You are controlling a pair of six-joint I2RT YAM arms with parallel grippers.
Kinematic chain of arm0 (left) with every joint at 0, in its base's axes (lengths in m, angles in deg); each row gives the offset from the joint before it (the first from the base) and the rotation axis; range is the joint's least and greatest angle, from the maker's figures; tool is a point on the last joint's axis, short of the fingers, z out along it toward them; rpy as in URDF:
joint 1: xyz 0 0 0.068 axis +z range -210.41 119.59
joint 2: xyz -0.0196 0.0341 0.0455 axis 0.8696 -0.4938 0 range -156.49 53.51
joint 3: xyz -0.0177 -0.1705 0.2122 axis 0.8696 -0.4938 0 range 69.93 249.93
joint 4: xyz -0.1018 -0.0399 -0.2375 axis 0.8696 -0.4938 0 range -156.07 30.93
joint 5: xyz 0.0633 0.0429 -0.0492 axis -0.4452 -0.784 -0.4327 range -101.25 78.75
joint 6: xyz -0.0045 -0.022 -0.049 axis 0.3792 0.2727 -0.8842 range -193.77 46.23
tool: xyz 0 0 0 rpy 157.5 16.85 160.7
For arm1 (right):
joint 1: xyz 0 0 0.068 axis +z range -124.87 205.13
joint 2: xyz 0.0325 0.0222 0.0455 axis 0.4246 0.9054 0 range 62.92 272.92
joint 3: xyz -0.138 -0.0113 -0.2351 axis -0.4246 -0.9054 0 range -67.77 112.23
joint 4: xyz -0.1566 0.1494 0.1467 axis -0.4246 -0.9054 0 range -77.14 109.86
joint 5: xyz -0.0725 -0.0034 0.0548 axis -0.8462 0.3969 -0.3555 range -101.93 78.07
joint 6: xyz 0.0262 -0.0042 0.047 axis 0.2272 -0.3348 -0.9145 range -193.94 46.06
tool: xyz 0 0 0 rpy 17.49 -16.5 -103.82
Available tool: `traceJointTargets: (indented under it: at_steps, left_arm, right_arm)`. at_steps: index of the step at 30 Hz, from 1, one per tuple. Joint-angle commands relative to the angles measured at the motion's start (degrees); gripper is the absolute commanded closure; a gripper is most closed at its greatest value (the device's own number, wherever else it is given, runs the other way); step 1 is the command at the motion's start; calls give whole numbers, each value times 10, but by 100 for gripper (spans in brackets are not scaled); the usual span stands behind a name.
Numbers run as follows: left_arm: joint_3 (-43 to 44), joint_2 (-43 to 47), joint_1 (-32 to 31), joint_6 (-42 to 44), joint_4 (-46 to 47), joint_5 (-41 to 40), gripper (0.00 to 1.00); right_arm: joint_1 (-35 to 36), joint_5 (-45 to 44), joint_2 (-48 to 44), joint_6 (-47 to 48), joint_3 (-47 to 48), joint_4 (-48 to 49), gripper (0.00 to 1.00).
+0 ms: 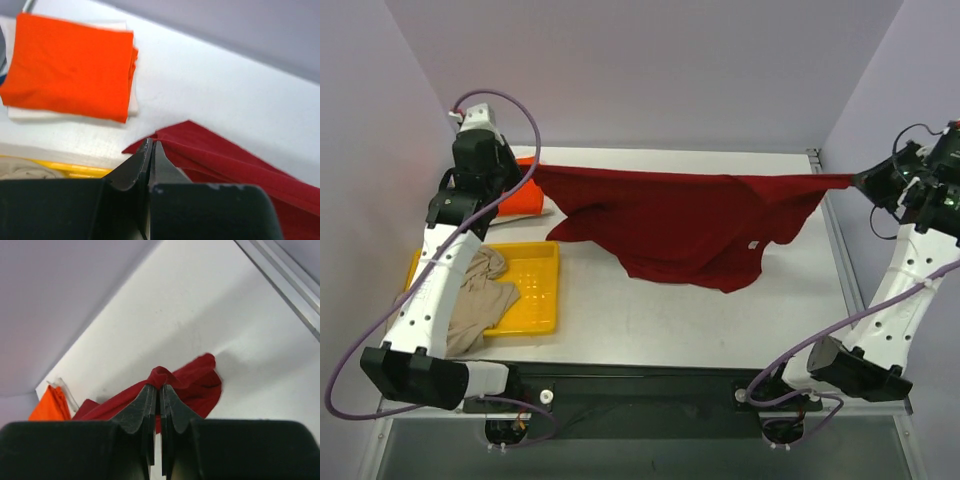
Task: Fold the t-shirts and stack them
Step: Flatten out the tshirt
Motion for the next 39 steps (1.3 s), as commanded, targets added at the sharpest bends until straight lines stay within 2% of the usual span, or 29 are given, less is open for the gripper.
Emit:
traceJointTargets:
  at_steps: [1,6,9,13,15,19,23,27,31,35,39]
  left_arm:
    - [66,53,14,-5,19,-19,100]
    - [101,107,14,0,50,-4,100]
    - [127,140,14,14,55,-13,100]
    - [173,139,14,21,57,-6,100]
    - [197,128,14,16,62,23,100]
    - [197,65,13,-5,83,87,100]
    - [201,-14,13,-17,99,144,100]
    - [228,-91,13,-23,109,158,100]
    - [305,-160,13,-46,101,175,100]
    - [343,-173,9,-71,113,199,100]
    - [339,-146,2,-86,135,216,100]
  right_arm:
    - [-37,11,-24,-6,105,-14,100]
    - [-45,-20,-32,-22,250,-13,100]
    - [-45,-25,-39,-42,300,8,100]
    - [-45,-11,-60,-72,300,75,100]
    - [-46,-2,-62,-91,294,96,100]
    - [-46,14,-57,-118,225,174,100]
    - [-45,30,-9,-127,166,219,100]
    - [-45,31,50,-123,175,231,100]
    - [-45,35,84,-128,198,234,100]
    - [-45,33,88,-133,223,238,100]
    - [-45,33,75,-137,236,240,100]
